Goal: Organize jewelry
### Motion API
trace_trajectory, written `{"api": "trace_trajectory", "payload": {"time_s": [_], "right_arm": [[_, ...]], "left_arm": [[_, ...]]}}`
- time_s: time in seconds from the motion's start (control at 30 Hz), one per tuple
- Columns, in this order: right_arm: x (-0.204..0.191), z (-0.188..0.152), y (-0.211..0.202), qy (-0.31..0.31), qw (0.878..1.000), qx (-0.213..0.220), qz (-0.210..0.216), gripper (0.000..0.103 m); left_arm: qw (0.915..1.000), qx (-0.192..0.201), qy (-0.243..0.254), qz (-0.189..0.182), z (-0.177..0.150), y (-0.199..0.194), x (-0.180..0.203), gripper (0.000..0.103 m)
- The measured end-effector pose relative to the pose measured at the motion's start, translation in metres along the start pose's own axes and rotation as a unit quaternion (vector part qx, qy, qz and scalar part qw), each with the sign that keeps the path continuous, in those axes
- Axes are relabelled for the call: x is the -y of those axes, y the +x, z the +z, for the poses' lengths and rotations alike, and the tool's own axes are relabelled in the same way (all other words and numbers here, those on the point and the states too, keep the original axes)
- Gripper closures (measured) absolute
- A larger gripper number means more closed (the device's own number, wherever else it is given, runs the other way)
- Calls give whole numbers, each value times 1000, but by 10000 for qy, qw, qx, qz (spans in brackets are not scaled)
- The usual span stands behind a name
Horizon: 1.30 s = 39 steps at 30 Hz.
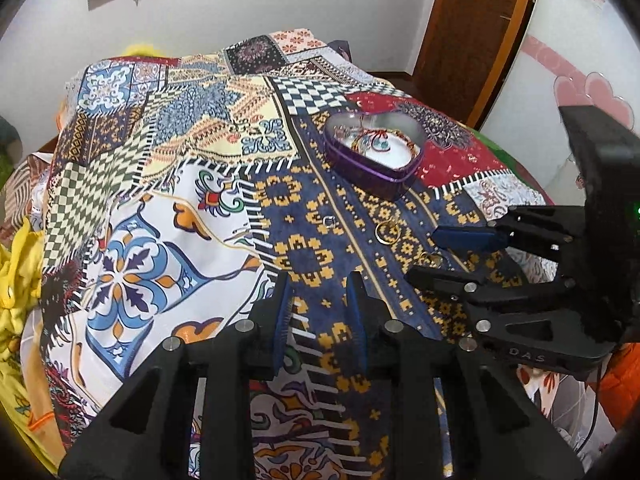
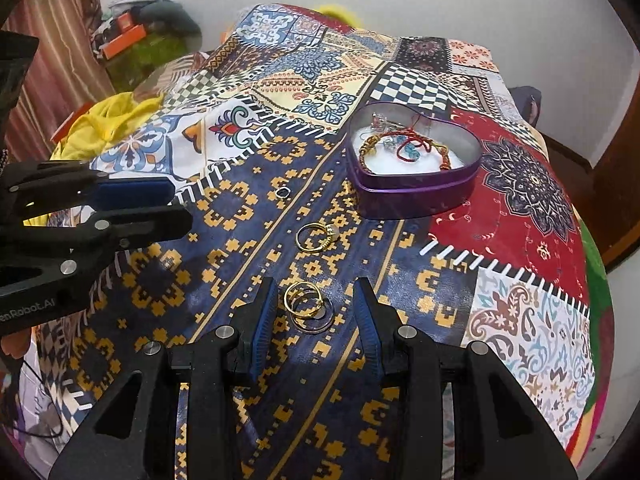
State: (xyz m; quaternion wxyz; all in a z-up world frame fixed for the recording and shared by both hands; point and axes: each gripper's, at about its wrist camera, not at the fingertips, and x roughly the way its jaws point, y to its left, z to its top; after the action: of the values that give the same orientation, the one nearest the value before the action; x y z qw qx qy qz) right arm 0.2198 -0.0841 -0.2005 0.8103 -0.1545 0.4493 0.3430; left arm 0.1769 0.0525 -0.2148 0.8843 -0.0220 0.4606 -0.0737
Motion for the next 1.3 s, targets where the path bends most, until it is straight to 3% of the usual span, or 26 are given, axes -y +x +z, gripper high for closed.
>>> {"api": "trace_trajectory", "payload": {"time_s": [0.1,0.4,0.73,1.3], "right_arm": [[-1,0,0,-49,10000,3,34,85],[7,1,-14,189,9994,287,44,85],[43,3,-48,675,9948,762,-89,85],[64,-3,-47,886,9925,835,-100,85]], "left_arm": [[10000,-14,-21,-9,-1,4,-1,76],[9999,-41,30,-127,6,11,7,76],[9989,-230,168,-376,23,38,27,76],[9979,-315,233,-517,43,69,36,78]]}}
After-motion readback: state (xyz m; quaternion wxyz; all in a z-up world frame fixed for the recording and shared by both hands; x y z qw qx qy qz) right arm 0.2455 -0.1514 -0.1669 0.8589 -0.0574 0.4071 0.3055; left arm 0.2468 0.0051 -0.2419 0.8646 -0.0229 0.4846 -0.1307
